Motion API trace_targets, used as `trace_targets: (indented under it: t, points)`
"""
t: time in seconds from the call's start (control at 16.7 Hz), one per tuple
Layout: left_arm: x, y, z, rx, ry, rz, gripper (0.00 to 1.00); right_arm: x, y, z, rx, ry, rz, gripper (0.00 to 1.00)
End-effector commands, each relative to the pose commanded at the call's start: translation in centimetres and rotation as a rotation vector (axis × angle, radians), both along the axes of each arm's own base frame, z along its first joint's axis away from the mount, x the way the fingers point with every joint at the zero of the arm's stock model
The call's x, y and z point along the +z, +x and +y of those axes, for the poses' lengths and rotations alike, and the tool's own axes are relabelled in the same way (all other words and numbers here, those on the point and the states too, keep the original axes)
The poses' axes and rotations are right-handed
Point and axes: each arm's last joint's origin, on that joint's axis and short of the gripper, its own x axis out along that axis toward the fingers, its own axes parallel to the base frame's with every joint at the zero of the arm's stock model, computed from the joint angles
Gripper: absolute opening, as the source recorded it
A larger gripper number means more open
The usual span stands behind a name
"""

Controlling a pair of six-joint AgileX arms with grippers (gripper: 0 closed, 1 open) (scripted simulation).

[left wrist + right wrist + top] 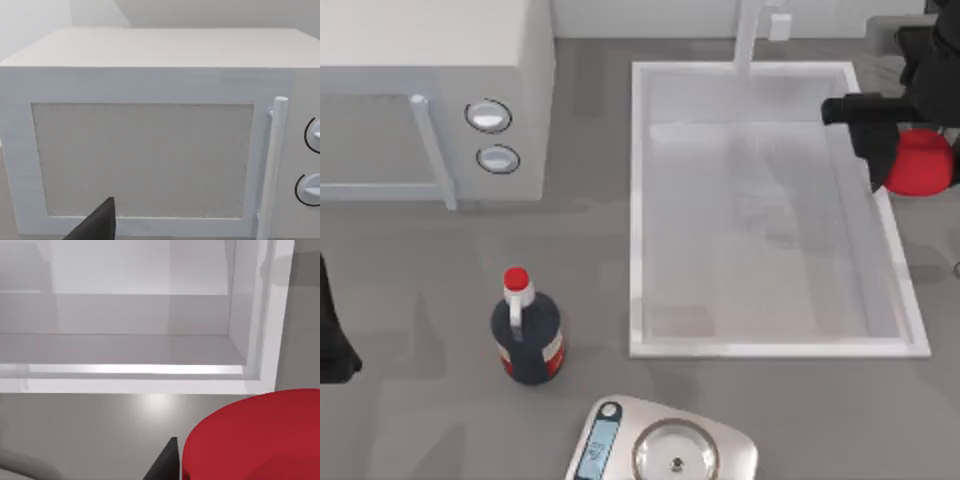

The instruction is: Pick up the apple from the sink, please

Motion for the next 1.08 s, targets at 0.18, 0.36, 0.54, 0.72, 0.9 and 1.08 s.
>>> trace_targets:
  t: [0.18,0.36,0.54,0.72,0.9,1.08]
  points:
    - [0.0,0.0,0.0,0.0,0.0,0.0,1.0,-0.7,-1.8,-5.8,-0.003,-0.005,0.031,0.0]
    - [0.0,0.0,0.0,0.0,0.0,0.0,1.0,-1.5,-4.5,-10.7,-0.005,-0.001,0.049,0.0]
    - [0.0,0.0,0.0,0.0,0.0,0.0,1.0,-1.6,-6.2,-12.9,-0.006,0.003,0.04,0.0]
    - [0.0,0.0,0.0,0.0,0.0,0.0,1.0,-1.6,-6.3,-13.0,-0.006,0.003,0.039,0.0]
    - [0.0,0.0,0.0,0.0,0.0,0.0,1.0,-2.2,-6.2,-12.9,-0.005,0.002,0.046,0.0]
    - [0.0,0.0,0.0,0.0,0.0,0.0,1.0,-4.7,-5.9,-12.9,-0.006,0.002,0.046,0.0]
